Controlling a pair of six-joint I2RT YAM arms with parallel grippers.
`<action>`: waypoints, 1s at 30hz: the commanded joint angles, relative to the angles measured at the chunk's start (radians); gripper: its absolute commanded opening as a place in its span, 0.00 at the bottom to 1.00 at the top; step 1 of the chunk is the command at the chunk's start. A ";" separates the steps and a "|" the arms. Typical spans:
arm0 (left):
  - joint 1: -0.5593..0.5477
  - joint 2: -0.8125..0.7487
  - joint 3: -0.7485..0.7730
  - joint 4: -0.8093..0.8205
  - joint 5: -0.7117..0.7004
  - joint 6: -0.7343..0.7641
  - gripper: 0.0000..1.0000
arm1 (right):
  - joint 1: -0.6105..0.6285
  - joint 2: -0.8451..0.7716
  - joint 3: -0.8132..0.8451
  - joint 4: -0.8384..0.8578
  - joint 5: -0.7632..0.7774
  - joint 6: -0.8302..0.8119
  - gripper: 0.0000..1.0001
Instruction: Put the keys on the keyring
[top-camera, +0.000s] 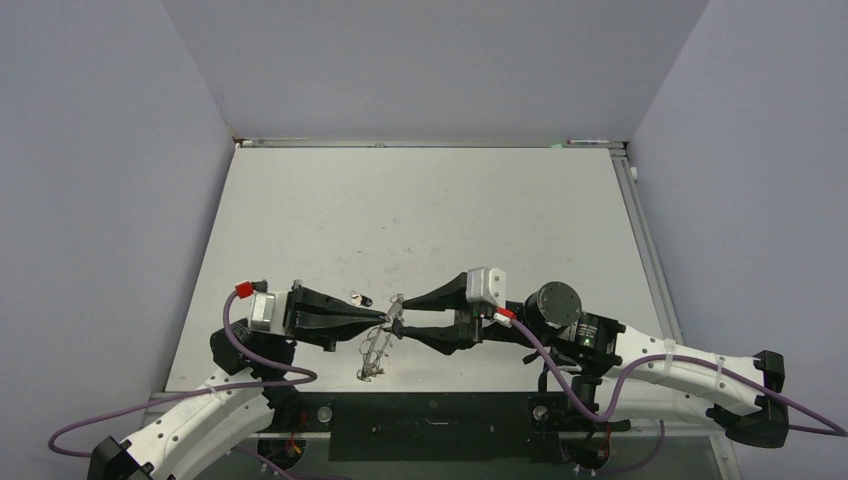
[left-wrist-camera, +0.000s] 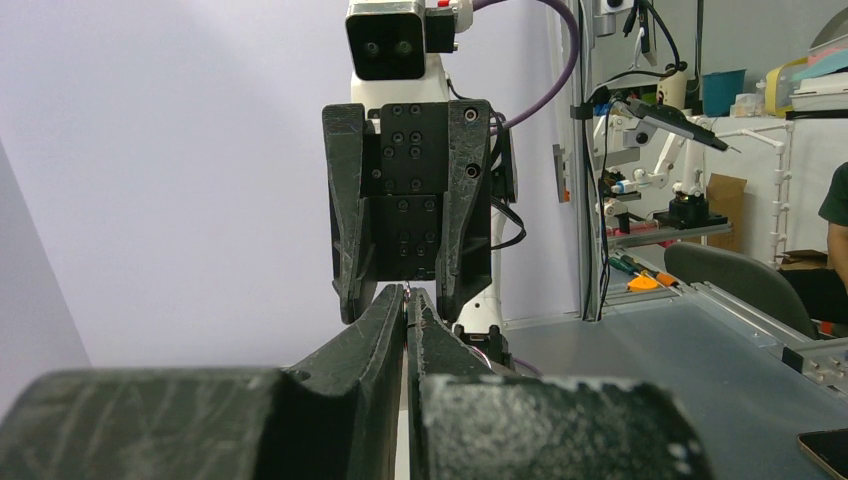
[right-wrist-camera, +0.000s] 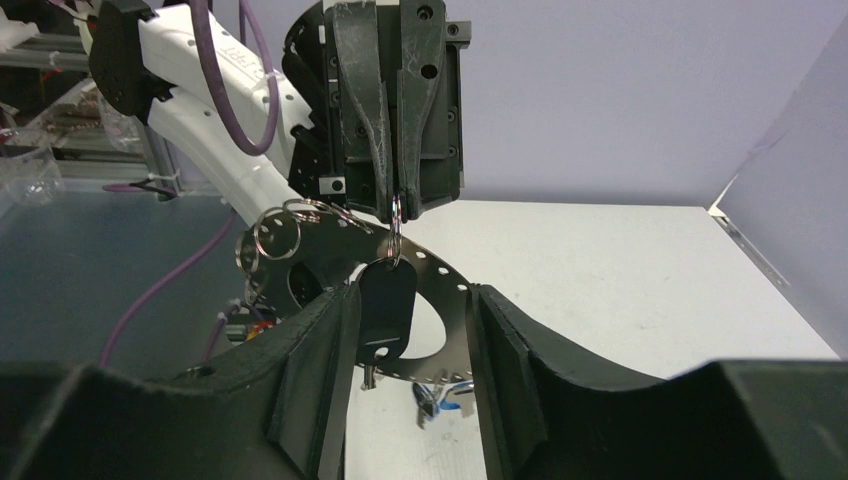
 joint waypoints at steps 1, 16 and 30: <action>0.010 -0.003 0.008 0.081 -0.006 -0.026 0.00 | -0.007 0.022 0.020 0.103 -0.044 0.037 0.39; 0.014 -0.011 0.009 0.050 -0.003 -0.013 0.00 | -0.012 0.065 0.045 0.155 -0.055 0.082 0.32; 0.018 -0.014 0.010 0.046 -0.006 -0.013 0.00 | -0.013 0.057 0.036 0.149 -0.064 0.076 0.05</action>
